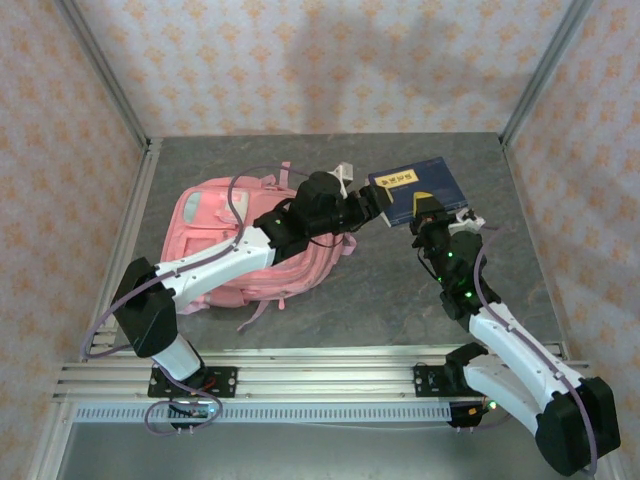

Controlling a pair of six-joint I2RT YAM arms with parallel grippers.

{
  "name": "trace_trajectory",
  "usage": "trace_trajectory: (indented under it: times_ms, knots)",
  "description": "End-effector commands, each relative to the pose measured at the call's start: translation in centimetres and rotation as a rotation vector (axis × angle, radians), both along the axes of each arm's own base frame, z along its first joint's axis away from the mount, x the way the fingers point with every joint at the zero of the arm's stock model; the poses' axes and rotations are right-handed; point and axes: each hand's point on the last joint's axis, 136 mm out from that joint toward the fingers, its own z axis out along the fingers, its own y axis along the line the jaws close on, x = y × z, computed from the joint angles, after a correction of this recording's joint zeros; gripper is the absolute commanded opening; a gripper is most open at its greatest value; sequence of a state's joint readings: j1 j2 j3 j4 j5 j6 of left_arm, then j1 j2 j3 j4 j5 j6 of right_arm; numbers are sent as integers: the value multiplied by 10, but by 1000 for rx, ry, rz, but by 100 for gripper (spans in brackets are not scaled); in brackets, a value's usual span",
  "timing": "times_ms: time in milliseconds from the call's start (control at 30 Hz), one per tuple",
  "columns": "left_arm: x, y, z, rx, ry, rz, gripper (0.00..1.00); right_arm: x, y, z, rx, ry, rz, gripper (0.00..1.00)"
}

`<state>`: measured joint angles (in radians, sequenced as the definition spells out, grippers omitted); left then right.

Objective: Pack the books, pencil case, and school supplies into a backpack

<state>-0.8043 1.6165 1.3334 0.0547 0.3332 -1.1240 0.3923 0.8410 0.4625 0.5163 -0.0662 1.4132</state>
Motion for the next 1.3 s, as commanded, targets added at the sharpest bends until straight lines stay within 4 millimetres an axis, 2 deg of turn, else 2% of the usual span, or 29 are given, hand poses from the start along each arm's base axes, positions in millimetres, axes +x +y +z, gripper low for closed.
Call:
trace_trajectory:
  times_ms: [0, 233, 333, 500, 633, 767, 933, 1133, 1267]
  knots:
    - [5, -2, 9, -2, -26, -7, 61, -7, 8, 40, 42, -108, 52, 0]
    - [13, -10, 16, -37, -23, 4, 58, -6, 10, 39, 56, -107, 57, 0]
    - [11, -12, 18, -45, -15, -9, 61, -6, 8, 38, 50, -109, 45, 0]
    - [0, 0, 12, 7, -15, -12, 68, -7, 2, 36, 12, -99, 13, 0]
    - [-5, 10, 2, 72, -9, -14, 70, -7, 1, 37, 6, -103, 7, 0]
    - [-8, 10, -6, 87, 11, -22, 70, -6, 1, 38, 2, -101, 5, 0]
    - [-2, 3, 3, 45, 8, -16, 70, -4, 5, 40, 18, -103, 26, 0]
    - [12, -4, 25, -27, -22, 25, 63, -2, 11, 37, 40, -99, 54, 0]
    - [20, -2, 36, -63, -56, 68, 43, 0, 16, 32, 42, -85, 73, 0]
